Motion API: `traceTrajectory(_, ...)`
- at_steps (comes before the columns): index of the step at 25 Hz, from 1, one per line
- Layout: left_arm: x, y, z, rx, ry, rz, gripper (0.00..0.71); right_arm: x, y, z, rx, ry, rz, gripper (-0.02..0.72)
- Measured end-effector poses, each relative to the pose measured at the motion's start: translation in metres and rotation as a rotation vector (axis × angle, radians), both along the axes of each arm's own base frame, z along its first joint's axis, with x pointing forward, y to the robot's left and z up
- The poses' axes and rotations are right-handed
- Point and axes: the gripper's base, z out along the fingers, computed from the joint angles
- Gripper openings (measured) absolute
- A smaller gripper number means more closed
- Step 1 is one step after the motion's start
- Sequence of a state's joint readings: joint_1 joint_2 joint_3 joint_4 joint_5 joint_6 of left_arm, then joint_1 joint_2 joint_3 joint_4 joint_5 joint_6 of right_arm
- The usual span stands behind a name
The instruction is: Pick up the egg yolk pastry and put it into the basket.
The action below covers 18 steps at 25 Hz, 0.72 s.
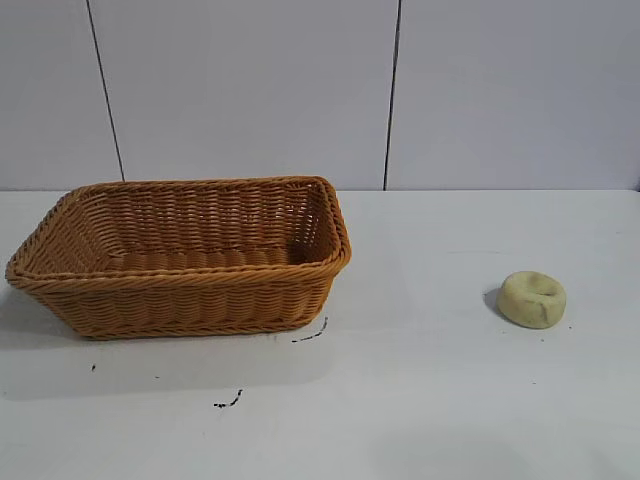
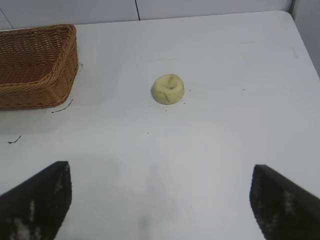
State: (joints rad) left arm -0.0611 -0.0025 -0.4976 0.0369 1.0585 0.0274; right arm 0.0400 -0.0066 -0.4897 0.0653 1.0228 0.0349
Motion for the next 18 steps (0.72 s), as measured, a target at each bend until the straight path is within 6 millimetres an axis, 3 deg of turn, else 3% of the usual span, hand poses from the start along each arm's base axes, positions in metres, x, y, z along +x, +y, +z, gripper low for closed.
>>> traceTrajectory(12,0.0,0.0,0.0,0.0,0.0,0.0,0.693,0.003,0.0,0.002,0.004,0.029,-0.002,0.696)
traceTrajectory(18,0.0,0.0,0.0,0.0,0.0,0.0,0.693,0.043,0.002,0.029,0.029,0.207,-0.021,0.696)
